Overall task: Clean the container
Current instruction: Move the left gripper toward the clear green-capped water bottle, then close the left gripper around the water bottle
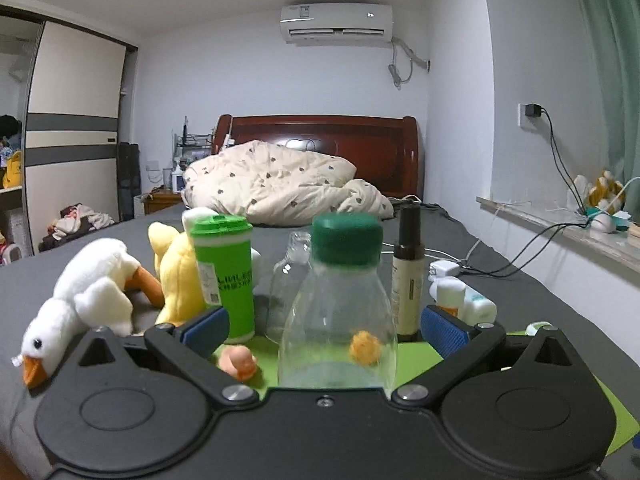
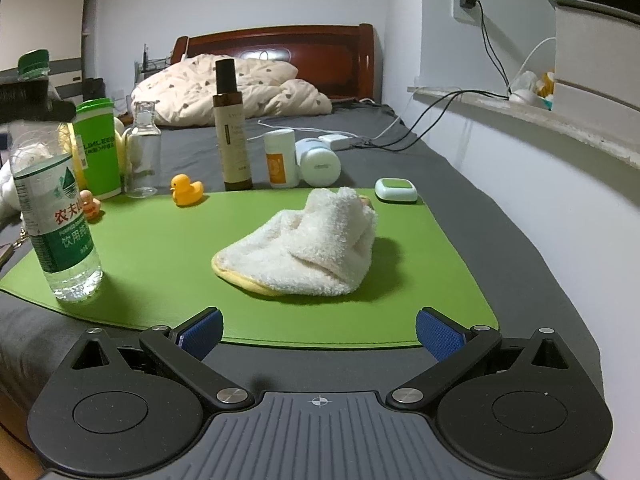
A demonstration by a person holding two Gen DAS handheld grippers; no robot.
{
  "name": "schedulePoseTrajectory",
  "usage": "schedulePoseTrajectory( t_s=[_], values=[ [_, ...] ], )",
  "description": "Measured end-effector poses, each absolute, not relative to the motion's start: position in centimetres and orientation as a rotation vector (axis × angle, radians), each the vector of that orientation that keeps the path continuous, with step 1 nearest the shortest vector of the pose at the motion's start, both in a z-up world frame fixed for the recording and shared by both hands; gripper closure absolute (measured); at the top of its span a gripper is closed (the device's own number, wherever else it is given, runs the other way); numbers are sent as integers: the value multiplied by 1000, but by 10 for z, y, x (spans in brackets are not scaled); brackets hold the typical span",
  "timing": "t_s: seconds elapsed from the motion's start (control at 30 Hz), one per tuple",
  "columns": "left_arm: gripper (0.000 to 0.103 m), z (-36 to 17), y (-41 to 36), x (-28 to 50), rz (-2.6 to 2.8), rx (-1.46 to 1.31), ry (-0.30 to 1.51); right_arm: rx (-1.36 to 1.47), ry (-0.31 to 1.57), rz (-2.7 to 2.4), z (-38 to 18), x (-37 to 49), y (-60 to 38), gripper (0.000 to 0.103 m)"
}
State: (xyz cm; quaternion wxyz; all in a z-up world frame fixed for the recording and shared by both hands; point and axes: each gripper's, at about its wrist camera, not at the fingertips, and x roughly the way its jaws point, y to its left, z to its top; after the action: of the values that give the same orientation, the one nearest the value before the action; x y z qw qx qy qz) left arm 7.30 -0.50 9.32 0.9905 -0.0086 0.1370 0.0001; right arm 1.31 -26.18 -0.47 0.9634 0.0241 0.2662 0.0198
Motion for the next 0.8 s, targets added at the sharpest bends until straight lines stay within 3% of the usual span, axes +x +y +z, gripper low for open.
schedulePoseTrajectory(
  t_s=[0.23, 0.37, 0.57, 0.67, 0.8],
  values=[
    [7, 95, -5, 69, -6, -31, 289, 57, 548, 43, -6, 16, -265, 0],
    [24, 90, -6, 71, 19, -5, 290, 57, 553, 47, -7, 17, -266, 0],
    [32, 89, -4, 76, -8, -33, 309, 58, 561, 52, -6, 19, -266, 0],
    [43, 89, -5, 76, -28, -35, 323, 61, 568, 61, 0, 20, -263, 0],
    [43, 93, -6, 78, -35, -31, 356, 56, 552, 43, 13, 22, -265, 0]
  ],
)
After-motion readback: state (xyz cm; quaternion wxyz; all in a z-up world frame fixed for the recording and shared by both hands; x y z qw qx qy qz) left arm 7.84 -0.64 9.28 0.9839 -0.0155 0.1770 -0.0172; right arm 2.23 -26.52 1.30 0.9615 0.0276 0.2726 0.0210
